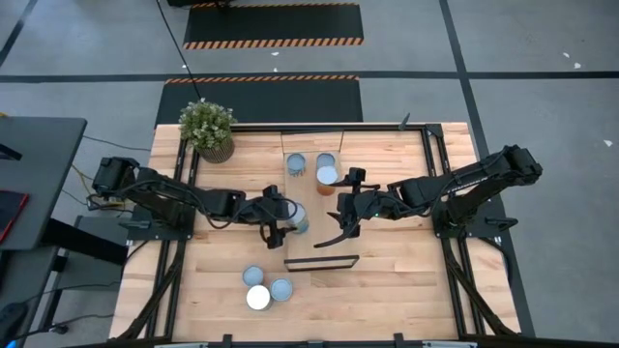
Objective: Pick and place cans onto a shelf
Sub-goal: Put the large canned tomatoes on the shelf
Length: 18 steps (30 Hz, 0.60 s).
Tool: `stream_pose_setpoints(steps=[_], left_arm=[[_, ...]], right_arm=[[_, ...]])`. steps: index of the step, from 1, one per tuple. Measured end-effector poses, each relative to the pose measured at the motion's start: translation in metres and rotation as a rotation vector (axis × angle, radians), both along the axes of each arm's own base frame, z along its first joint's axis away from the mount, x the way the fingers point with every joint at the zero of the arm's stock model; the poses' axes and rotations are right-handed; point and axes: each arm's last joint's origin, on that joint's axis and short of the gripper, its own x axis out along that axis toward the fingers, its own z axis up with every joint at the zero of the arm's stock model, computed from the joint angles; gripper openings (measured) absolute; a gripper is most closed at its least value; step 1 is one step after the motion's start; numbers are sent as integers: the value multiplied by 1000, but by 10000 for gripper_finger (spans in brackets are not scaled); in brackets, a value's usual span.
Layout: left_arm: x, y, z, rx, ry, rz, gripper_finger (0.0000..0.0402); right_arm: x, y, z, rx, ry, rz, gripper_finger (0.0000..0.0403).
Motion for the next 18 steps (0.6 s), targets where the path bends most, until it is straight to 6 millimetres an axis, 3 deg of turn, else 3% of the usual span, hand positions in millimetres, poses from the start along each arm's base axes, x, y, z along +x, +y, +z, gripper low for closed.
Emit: stream_pose_setpoints(steps=[4, 9, 18], left_arm=[[0, 0, 0, -3, -4, -2, 327], [0, -1, 0, -27, -3, -10, 391], [1, -1, 1, 74, 9, -117, 376]], right_arm=[[0, 0, 0, 0, 0, 0, 373], [0, 0, 0, 0, 0, 0, 373], [0, 0, 0, 1, -3, 0, 373]])
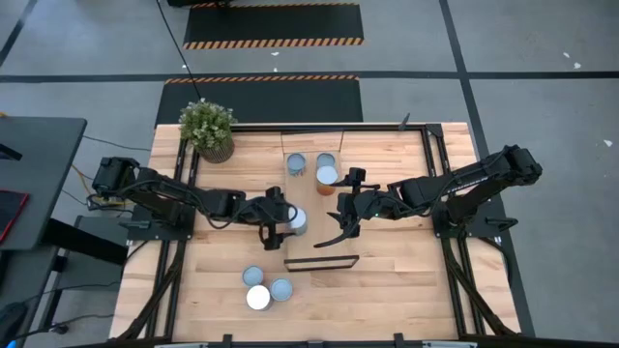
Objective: Pick and place cans onto a shelf
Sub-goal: Put the large canned tomatoes on the shelf
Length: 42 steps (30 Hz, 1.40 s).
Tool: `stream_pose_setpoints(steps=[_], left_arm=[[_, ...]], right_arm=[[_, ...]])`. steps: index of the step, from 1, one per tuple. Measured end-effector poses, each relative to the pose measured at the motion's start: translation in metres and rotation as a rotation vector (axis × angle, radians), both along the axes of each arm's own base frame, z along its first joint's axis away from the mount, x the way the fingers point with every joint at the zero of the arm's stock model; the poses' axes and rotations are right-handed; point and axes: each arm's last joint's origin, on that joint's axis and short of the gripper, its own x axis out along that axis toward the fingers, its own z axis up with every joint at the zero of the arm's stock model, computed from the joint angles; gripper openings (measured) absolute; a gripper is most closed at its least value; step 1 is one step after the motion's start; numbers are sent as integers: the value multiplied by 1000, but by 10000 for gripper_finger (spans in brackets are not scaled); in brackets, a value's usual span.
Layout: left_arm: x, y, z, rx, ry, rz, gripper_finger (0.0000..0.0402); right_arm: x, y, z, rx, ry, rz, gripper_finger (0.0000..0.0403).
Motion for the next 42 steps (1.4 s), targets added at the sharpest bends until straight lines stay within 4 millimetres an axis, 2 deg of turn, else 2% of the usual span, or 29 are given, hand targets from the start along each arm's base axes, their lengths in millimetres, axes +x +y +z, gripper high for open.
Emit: stream_pose_setpoints(steps=[20, 26, 33, 42], left_arm=[[-1, 7, 2, 176, -23, 212, 376], [-2, 12, 3, 295, -23, 308, 376], [0, 31, 5, 379, -16, 372, 376], [3, 70, 9, 342, -40, 364, 376]], right_arm=[[0, 0, 0, -2, 5, -1, 373], [1, -12, -6, 6, 28, -1, 373], [-3, -33, -20, -15, 71, -76, 373], [-6, -41, -7, -12, 3, -100, 373]])
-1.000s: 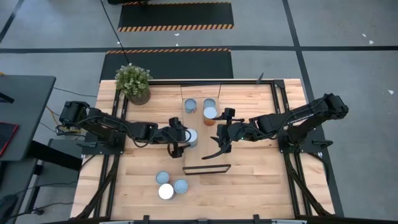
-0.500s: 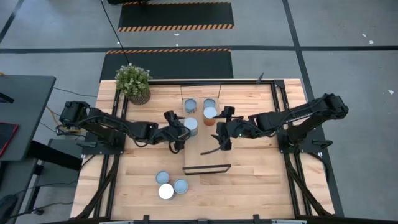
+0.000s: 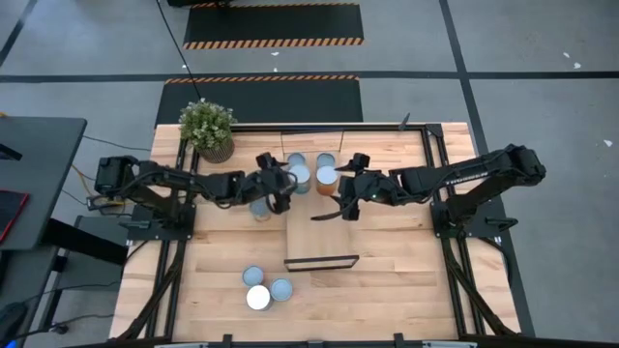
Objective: Pick and place cans onto a shelf
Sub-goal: Put the large canned tomatoes on the shelf, then adjust the cans on the shelf
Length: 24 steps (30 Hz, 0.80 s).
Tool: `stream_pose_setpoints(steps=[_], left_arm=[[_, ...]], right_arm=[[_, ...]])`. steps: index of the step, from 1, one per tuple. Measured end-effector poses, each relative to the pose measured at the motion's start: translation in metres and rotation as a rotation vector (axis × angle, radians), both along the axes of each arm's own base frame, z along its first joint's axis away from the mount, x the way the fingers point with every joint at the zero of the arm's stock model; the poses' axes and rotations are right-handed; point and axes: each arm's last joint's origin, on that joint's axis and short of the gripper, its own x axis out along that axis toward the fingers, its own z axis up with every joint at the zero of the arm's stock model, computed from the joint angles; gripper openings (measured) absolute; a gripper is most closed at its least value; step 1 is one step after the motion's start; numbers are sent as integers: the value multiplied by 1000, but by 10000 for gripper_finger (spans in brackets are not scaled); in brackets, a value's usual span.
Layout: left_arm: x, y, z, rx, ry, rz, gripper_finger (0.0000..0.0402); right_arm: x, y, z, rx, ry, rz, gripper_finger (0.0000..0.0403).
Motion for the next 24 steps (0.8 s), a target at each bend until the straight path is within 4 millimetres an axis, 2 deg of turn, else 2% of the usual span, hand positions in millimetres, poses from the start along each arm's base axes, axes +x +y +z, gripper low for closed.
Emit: stream_pose_setpoints(steps=[8, 17, 20, 24], left_arm=[[0, 13, 1, -14, -12, -6, 376], [1, -8, -1, 3, 28, -76, 376], [-5, -7, -3, 15, 100, -62, 376], [-14, 7, 0, -22, 126, -32, 376]], right_arm=[[-15, -2, 13, 0, -5, -3, 373], [-25, -6, 16, 22, 15, -28, 373], [-22, -14, 17, 9, 5, -46, 373], [-20, -31, 20, 28, -30, -43, 373]])
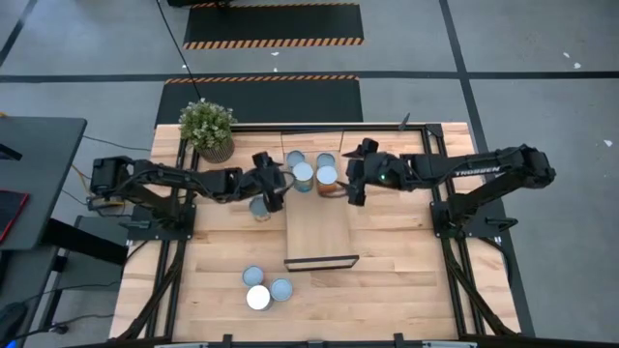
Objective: Pick and place cans onto a shelf
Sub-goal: Adjust the cans on the shelf
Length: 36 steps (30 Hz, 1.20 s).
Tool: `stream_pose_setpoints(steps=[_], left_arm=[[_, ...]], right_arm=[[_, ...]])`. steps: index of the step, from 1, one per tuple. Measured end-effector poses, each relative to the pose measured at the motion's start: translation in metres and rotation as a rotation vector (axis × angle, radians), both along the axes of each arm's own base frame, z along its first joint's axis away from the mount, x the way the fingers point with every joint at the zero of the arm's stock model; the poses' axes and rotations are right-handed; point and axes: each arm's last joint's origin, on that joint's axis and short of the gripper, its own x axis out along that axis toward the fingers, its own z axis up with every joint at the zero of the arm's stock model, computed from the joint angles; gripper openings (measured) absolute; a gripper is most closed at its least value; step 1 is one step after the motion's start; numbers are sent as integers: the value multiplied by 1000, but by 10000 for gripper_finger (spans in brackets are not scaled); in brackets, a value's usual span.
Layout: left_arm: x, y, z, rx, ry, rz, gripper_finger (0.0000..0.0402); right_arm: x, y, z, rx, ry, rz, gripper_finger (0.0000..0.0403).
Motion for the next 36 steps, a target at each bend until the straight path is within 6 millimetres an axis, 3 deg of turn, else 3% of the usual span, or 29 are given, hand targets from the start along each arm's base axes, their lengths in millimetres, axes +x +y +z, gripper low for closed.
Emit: stream_pose_setpoints(steps=[11, 25, 36], left_arm=[[-21, 18, 30, -86, -103, -18, 376], [-37, 40, 24, -123, -11, 75, 376], [-38, 42, 24, -140, -23, 101, 376]], right_arm=[[-1, -32, 3, -11, -13, -8, 373], [0, -47, 9, 1, -106, -74, 373], [2, -51, 3, 37, -138, -108, 373]])
